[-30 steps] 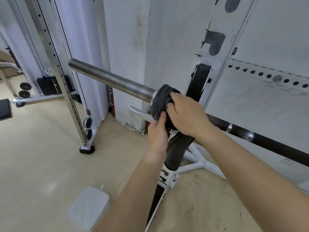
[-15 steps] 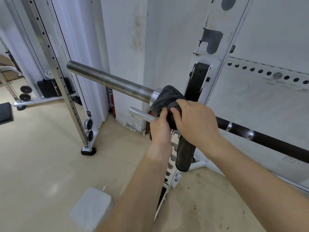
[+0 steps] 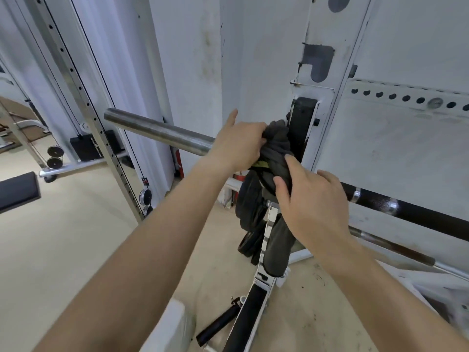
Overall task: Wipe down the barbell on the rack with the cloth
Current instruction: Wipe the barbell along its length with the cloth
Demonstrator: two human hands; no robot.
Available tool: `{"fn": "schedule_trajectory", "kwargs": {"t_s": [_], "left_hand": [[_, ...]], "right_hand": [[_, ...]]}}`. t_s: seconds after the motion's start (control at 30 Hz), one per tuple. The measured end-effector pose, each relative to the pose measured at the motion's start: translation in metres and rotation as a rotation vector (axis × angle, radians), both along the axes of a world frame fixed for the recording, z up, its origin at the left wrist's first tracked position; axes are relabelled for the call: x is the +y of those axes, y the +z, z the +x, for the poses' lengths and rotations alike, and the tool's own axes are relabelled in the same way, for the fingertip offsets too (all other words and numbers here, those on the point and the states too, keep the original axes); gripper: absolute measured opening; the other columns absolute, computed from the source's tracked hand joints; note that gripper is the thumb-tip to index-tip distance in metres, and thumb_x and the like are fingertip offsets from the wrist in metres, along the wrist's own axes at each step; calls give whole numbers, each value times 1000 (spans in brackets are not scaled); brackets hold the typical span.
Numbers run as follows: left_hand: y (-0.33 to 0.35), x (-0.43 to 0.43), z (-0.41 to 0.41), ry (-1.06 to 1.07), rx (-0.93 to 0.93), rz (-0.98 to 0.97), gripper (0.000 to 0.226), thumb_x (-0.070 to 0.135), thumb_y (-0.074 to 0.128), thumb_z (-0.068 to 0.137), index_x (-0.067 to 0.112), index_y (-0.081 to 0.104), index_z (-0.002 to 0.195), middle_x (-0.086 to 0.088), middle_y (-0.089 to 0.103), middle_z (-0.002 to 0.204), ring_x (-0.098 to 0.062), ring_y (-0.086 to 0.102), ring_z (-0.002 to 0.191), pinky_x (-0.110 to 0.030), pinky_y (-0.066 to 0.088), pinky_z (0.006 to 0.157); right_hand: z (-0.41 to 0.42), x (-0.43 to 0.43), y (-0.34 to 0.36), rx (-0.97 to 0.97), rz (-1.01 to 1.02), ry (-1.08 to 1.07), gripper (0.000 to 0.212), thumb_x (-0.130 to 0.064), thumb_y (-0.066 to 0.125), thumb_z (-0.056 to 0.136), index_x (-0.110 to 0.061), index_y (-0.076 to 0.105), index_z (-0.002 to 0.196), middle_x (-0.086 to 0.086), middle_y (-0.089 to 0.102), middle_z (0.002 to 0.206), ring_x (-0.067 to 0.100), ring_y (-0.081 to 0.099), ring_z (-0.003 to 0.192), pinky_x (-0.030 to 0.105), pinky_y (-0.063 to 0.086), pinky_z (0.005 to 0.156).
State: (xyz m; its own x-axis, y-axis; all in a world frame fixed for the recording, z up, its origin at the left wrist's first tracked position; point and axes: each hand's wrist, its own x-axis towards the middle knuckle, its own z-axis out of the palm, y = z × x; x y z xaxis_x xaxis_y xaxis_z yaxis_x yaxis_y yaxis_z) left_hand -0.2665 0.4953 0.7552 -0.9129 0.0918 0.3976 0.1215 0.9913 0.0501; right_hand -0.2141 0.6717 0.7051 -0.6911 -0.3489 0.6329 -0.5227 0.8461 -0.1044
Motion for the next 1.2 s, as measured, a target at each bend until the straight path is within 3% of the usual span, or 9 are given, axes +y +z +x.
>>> {"fn": "schedule_trajectory", "kwargs": {"t_s": [0.1,0.33,0.57,0.7,0.83,0.9,0.97,1.03,1.2], "left_hand": [[6,-8,-18,35,-57,-162,11,15,43,92,23,50,89,6,51,66,-24,55,80,-46,7,121],[21,-1,-42,-41,-432,-111,17,13,42,94,9,58,91,-11,64,91,-30,58,85,-36,42,78],[-1,-19,2,-137,-64,-245,14,15,39,96,13,53,98,-6,62,80,-28,60,93,-46,11,121],[-25,-30,28,-137,293,-288,28,22,39,93,8,64,92,-11,68,78,-26,64,93,-53,18,120],[-31,-32,31,-168,349,-230,28,22,43,94,9,67,88,-8,69,79,-25,64,92,-51,29,116],[-34,-29,31,-201,332,-27,18,19,49,93,8,60,84,-7,66,79,-26,62,82,-44,54,83],[-42,-26,36,-226,350,143,8,14,55,92,9,56,86,-3,62,81,-24,57,74,-28,42,59],[-55,-25,45,-213,410,213,3,10,58,92,8,59,94,-2,63,87,-22,57,77,-26,37,61],[-79,-26,60,-129,515,236,51,-2,64,86,1,51,135,-3,70,101,-16,58,91,-27,41,87]], "right_hand": [[-4,-19,5,-93,20,87,54,-29,46,98,-14,38,149,8,60,134,27,62,100,41,45,96],[-2,-26,9,-159,145,-42,62,-41,35,101,-13,25,155,6,43,153,25,50,130,46,30,114],[-6,-16,10,-272,-52,95,54,-41,44,101,-21,34,151,0,53,141,23,53,121,38,44,97],[-9,5,11,-263,-82,253,44,-36,50,100,-30,47,143,-10,59,137,16,58,118,29,44,92],[-16,-1,11,-208,-65,249,38,-30,48,102,-25,50,139,-5,66,122,16,63,92,25,44,75],[-21,-11,10,-144,-148,225,29,-23,48,102,-22,54,131,-1,69,106,18,61,75,33,49,65],[-24,-22,11,-60,-257,205,22,-16,51,100,-18,59,120,0,69,97,21,63,72,38,51,61],[-29,-33,14,28,-362,200,19,-11,53,98,-15,63,114,1,70,99,21,66,77,38,53,64],[-40,-50,39,229,-465,212,29,-13,44,98,-10,64,119,7,64,116,20,61,96,31,49,75]]}}
